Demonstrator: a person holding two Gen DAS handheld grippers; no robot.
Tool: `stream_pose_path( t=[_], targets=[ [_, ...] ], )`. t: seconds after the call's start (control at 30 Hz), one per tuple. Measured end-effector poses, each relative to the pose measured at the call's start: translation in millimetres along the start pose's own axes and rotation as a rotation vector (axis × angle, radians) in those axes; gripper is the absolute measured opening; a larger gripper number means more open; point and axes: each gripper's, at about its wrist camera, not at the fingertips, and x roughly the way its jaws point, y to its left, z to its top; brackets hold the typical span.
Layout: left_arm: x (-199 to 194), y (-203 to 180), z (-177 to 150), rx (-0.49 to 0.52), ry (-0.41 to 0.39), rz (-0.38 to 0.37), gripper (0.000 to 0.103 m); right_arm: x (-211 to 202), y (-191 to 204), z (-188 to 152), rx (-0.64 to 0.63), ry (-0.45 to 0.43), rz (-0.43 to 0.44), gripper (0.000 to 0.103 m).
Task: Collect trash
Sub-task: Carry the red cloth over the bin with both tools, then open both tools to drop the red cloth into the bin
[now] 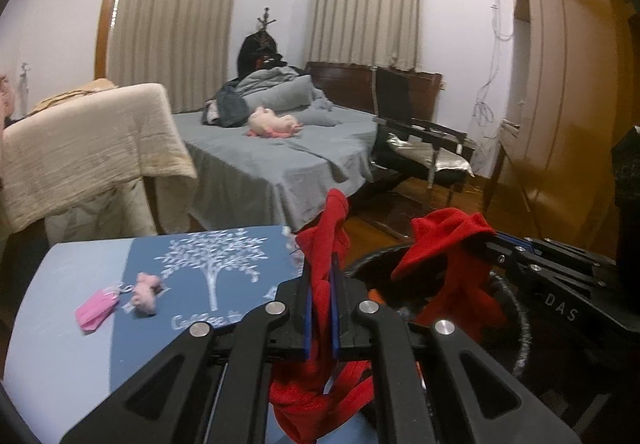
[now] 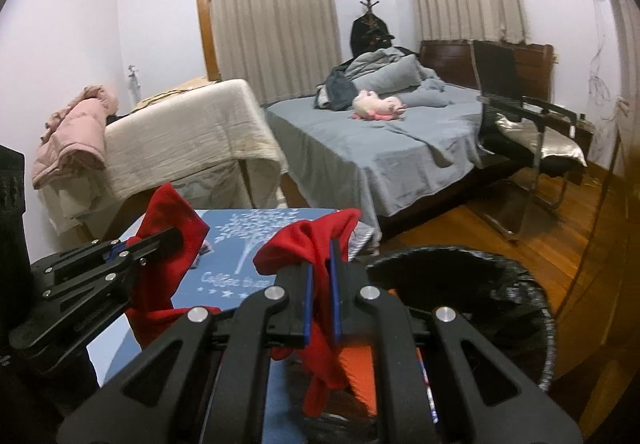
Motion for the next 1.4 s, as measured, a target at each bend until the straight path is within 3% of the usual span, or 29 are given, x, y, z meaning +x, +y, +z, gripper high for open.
stream_pose_path(
  t=[0.57, 1.03, 1.13, 1.2, 1.3, 1.4],
  targets=[
    [58.4, -77.9, 10.4, 0.066, 0.042, -0.165, 0.007, -10.0, -82.9, -19.1, 0.08, 0.018, -0.159, 0.007],
    [106.4, -108.1, 13.8, 0.083, 0.073, -0.221, 0.007, 5.6, -122.4, -33.5, 0.124, 0.056, -0.233, 0.007],
    [116.6, -108.9, 12.6, 0.083, 0.095, -0.241, 0.015, 9.1, -128.7, -37.9, 0.13, 0.073, -0.257, 0.013],
    [121.1, -107.3, 11.3, 0.077, 0.112, -0.245, 0.04, 13.3, -132.3, -41.7, 0.132, 0.097, -0.269, 0.034],
    [120.8, -101.1, 8.9, 0.071, 0.117, -0.234, 0.046, 14.5, -131.7, -47.6, 0.116, 0.112, -0.284, 0.049],
    [117.9, -94.8, 6.8, 0.07, 0.119, -0.211, 0.052, 14.8, -130.6, -52.2, 0.121, 0.12, -0.289, 0.057]
  ],
)
